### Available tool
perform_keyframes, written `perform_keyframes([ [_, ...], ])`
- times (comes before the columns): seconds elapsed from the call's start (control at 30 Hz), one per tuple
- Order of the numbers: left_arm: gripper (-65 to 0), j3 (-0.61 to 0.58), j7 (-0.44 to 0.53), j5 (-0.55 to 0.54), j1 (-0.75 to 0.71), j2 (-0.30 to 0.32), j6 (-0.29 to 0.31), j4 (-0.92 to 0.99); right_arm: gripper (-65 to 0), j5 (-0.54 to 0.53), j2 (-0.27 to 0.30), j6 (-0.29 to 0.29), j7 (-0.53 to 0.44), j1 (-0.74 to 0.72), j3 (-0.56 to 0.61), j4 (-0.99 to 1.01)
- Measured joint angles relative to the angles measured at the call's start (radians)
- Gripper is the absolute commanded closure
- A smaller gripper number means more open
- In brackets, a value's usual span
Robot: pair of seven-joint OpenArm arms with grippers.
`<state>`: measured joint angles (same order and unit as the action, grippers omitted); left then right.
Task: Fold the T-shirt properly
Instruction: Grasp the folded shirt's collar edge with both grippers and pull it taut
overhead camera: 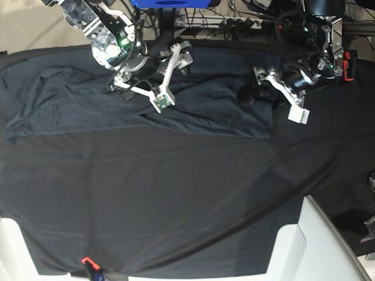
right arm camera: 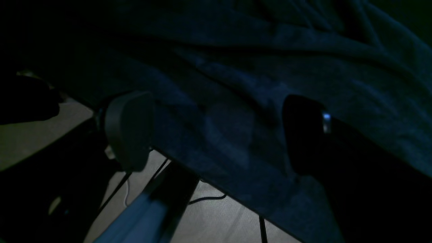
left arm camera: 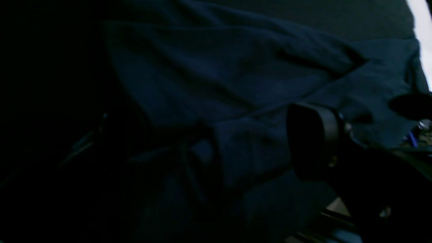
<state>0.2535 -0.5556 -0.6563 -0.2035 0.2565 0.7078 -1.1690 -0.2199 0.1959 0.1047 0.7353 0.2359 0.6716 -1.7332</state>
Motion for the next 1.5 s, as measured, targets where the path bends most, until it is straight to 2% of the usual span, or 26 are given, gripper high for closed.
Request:
perform_keyframes([
  [0.13, -46.1, -0.008, -0.003, -0.001, -0.002, -0.01, 0.0, 0.006, -56.3, 0.0, 0.002, 0.0, 0.005, 0.018, 0.0, 0.0],
  [0.2, -37.7, -0.008, 0.002, -0.009, 0.008, -0.009, 0.007, 0.042, -55.1, 0.0, 0.002, 0.0, 0.0, 0.017, 0.0, 0.0],
  [0.3, -18.8, -0.007, 0.012, -0.029, 0.035, -0.006, 0.009, 0.114, -48.6, 0.0, 0.003, 0.001, -0.006, 0.028, -0.006, -0.002],
  [0.37, -1.6, -0.007, 0.011, -0.027, 0.057, -0.005, 0.011, 0.161, -45.0, -0.002, 0.014, 0.0, -0.03, 0.033, -0.005, -0.002],
  [0.4, 0.0, -0.008, 0.014, -0.03, 0.061, -0.006, 0.013, 0.175, -44.6, -0.003, 0.021, 0.0, -0.058, 0.034, -0.005, -0.002],
  [0.5, 0.0, -0.008, 0.049, -0.026, 0.055, -0.008, 0.016, 0.179, -44.7, 0.003, 0.021, 0.003, -0.134, 0.063, -0.039, -0.005],
  [0.6, 0.0, -0.005, 0.047, -0.024, 0.056, -0.007, 0.019, 0.18, -44.7, -0.005, 0.007, -0.003, -0.197, 0.134, -0.132, -0.011],
  [0.7, 0.0, 0.017, 0.034, -0.017, 0.056, 0.008, 0.027, 0.182, -44.7, -0.004, -0.01, 0.0, -0.219, 0.17, -0.252, -0.017],
  [0.8, 0.0, 0.07, 0.016, -0.005, 0.052, 0.052, 0.031, 0.183, -44.7, 0.005, -0.009, 0.01, -0.224, 0.179, -0.336, -0.021],
  [0.9, 0.0, 0.116, 0.008, 0.024, 0.035, 0.116, 0.003, 0.167, -44.7, -0.001, -0.006, -0.005, -0.224, 0.195, -0.369, -0.021],
  [1.0, 0.0, 0.145, -0.014, 0.053, 0.006, 0.151, -0.02, 0.109, -44.7, 0.0, -0.008, -0.007, -0.218, 0.209, -0.384, -0.021],
  [1.13, 0.0, 0.178, -0.018, 0.072, -0.05, 0.157, -0.02, -0.001, -44.7, 0.0, -0.009, -0.007, -0.224, 0.206, -0.385, -0.021],
  [1.2, 0.0, 0.18, -0.022, 0.15, -0.093, 0.157, -0.021, -0.106, -44.7, -0.001, -0.009, -0.007, -0.223, 0.206, -0.385, -0.021],
  [1.27, 0.0, 0.181, -0.02, 0.236, -0.132, 0.129, -0.016, -0.22, -44.7, -0.001, -0.009, -0.007, -0.223, 0.208, -0.385, -0.021],
  [1.43, 0.0, 0.145, -0.027, 0.523, -0.192, -0.044, -0.003, -0.452, -44.7, -0.002, -0.012, -0.007, -0.222, 0.208, -0.386, -0.021],
  [1.5, 0.0, 0.088, -0.033, 0.65, -0.193, -0.082, -0.004, -0.512, -44.7, 0.0, -0.008, -0.006, -0.223, 0.209, -0.386, -0.021],
])
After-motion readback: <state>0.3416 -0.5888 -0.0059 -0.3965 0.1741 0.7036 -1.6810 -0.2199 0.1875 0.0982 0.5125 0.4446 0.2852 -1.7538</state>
